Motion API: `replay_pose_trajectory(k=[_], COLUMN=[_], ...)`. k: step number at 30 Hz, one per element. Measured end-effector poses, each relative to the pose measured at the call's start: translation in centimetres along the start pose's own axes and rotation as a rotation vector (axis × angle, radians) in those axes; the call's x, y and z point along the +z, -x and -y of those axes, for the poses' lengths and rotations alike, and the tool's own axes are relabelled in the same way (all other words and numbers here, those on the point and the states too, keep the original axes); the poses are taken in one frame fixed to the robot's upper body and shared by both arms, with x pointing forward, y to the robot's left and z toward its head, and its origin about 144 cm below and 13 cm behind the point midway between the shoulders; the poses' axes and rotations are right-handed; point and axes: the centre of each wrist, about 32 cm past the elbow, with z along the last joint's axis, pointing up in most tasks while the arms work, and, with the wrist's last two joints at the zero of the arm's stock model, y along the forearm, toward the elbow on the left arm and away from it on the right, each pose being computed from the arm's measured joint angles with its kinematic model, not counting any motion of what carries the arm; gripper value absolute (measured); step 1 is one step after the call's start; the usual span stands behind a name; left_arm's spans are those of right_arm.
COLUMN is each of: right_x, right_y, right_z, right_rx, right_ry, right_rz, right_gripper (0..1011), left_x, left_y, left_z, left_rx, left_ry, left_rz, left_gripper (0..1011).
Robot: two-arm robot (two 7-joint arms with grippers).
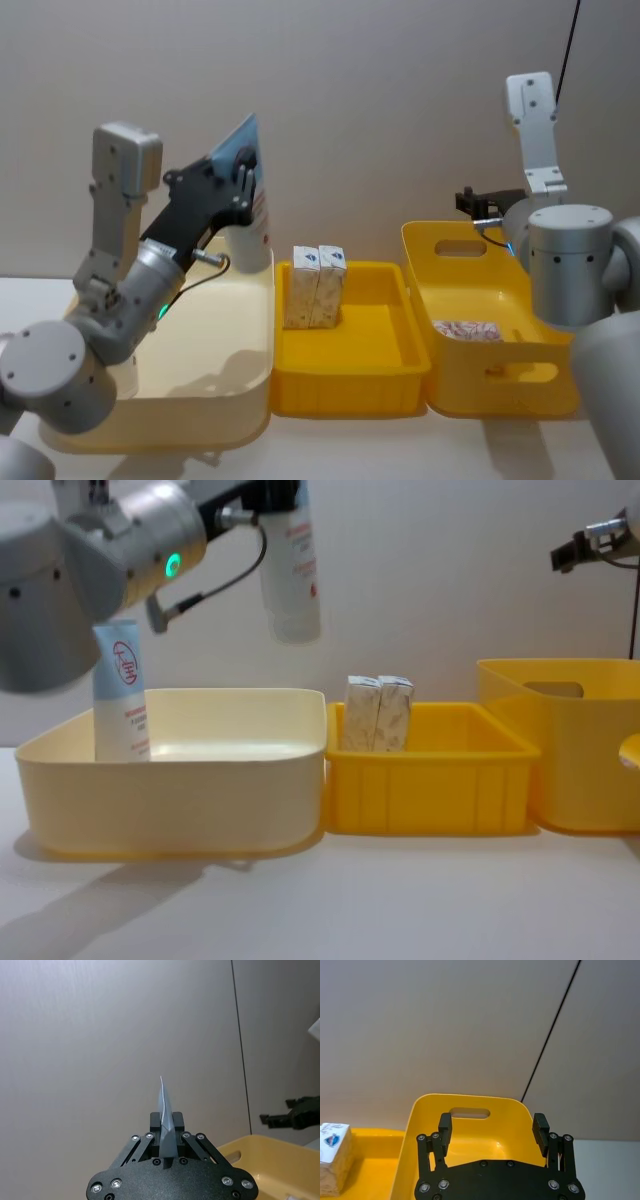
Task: Bimanual collaborative sorting of washing and personal care products
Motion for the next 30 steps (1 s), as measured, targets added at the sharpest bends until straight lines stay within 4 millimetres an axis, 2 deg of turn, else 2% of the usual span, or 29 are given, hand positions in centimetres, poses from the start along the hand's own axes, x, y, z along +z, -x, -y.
replay_pose_trajectory(k=[14, 30], right_x=[0.3, 0.5], right_y=[-0.3, -0.8], right_z=[0.6, 1.3], right_rx=[0.171, 0.403], right_ry=[-0.059, -0.084], right_rz=[0.056, 0.101], right_gripper=[1001, 1001], left_x=[2.5, 3.5], left_y=[0.8, 1.3], left_z=[1.8, 1.8], left_rx=[-0.039, -0.047], left_ry=[0.090, 0.106], left_rz=[-0.017, -0.026], left_gripper=[146, 145])
